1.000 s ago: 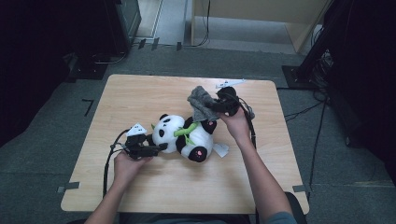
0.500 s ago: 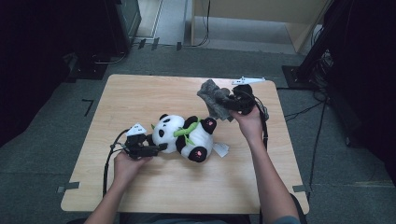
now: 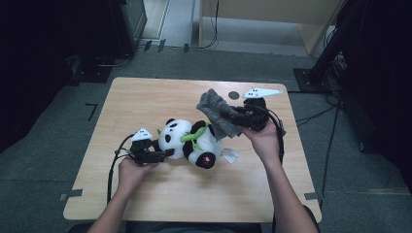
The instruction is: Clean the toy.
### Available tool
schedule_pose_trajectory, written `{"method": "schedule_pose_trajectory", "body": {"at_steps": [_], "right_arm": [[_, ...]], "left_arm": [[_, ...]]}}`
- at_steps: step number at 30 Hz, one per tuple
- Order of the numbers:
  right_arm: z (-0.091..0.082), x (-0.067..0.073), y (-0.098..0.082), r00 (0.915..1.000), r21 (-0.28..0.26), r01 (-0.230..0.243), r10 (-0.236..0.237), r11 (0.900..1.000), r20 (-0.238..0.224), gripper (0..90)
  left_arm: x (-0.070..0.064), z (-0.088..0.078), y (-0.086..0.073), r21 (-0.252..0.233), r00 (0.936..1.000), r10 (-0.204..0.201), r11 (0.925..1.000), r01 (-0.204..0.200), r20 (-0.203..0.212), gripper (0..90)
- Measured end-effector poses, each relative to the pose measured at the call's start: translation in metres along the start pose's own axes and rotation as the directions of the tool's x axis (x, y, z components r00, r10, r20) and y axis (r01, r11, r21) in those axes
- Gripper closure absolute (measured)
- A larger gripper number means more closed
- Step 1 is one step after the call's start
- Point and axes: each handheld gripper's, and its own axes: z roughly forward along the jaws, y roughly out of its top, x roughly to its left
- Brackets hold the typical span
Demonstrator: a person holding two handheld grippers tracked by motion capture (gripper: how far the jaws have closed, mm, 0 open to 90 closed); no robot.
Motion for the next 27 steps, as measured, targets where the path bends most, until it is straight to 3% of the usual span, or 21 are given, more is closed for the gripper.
{"method": "schedule_pose_trajectory", "body": {"at_steps": [4, 8, 10, 27], "right_arm": [[0.015, 0.005, -0.016, 0.9999, 0.042, 0.013, -0.013, 0.999, -0.003, 73.2], [0.03, -0.002, -0.033, 0.9998, 0.098, -0.015, 0.014, 0.995, 0.011, 71.8], [0.033, -0.007, -0.039, 0.9994, 0.101, -0.033, 0.033, 0.994, 0.009, 71.3], [0.019, -0.041, -0.056, 0.99, 0.091, -0.125, 0.118, 0.988, 0.076, 72.4]], "left_arm": [[0.001, 0.0, 0.0, 0.001, 1.0, 0.002, 1.0, -0.002, 0.007, 28.7], [0.002, 0.0, 0.0, -0.003, 0.9999, 0.0, 1.0, 0.0, 0.011, 28.6], [0.002, 0.001, 0.0, -0.007, 0.9999, -0.005, 1.0, 0.005, 0.014, 28.5], [0.004, 0.001, 0.0, -0.013, 0.9996, -0.015, 0.9998, 0.016, 0.023, 28.5]]}}
